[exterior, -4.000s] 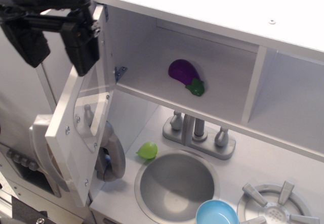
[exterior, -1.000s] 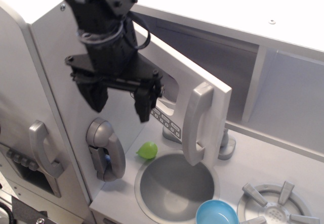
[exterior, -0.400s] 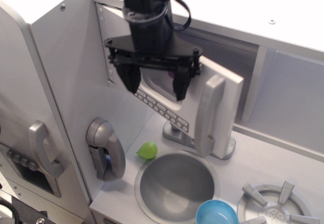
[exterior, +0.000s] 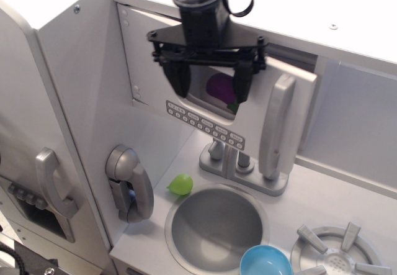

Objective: Close microwave

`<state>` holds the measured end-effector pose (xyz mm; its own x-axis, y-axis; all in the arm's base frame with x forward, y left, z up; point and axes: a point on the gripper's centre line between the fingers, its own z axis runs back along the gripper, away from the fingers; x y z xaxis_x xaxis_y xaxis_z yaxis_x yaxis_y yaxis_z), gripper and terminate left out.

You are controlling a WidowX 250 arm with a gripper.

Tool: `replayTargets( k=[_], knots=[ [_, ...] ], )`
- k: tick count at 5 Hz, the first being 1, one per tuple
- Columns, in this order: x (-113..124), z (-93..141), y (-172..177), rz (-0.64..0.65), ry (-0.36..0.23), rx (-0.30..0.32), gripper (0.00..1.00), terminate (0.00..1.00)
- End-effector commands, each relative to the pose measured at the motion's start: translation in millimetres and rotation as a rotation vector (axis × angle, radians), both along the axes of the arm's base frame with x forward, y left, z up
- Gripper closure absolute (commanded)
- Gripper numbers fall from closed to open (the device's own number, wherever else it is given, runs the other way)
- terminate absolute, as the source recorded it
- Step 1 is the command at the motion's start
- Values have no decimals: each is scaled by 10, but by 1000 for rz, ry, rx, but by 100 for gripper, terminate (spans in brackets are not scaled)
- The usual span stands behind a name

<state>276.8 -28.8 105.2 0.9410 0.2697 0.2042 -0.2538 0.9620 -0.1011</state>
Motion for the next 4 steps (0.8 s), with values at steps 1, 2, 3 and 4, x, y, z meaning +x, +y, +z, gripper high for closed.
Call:
replayTargets(
  k=[1,2,3,4],
  knots=[
    [281,162,24,11,-97,-8,0,0],
    [345,167,21,19,-105,-5,0,0],
    [171,153,112,-16,-52,-8,0,0],
    [-295,136,460,-123,46,-6,0,0]
  ],
)
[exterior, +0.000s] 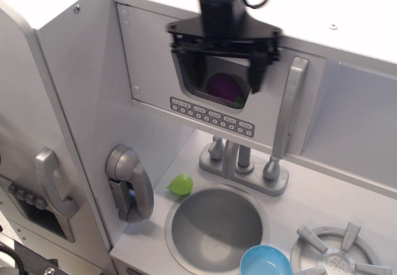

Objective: Close microwave

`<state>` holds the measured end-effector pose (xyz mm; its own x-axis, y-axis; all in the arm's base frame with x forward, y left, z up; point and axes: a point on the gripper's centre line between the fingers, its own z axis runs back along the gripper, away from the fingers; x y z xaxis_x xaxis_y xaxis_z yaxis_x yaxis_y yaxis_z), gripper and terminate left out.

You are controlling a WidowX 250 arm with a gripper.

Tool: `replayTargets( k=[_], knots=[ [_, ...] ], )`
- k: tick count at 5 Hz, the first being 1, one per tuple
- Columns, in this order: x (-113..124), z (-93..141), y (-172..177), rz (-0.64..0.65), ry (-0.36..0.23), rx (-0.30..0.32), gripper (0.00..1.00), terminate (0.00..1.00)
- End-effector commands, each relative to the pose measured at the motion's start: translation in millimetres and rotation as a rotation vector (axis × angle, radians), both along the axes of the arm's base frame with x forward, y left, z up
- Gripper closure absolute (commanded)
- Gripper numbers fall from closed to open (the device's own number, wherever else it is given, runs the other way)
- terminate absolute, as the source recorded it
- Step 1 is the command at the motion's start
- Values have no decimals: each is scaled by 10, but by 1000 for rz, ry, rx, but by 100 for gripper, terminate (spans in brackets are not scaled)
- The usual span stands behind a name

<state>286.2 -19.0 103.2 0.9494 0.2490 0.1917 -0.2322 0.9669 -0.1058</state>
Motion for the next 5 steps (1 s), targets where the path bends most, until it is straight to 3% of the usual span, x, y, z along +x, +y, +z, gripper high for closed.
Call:
replayTargets(
  k=[1,4,5],
  knots=[
    [-680,95,575,-141,31,26,0,0],
    [-716,-9,627,-148,29,48,0,0],
    [-716,-9,627,-148,29,48,0,100]
  ],
)
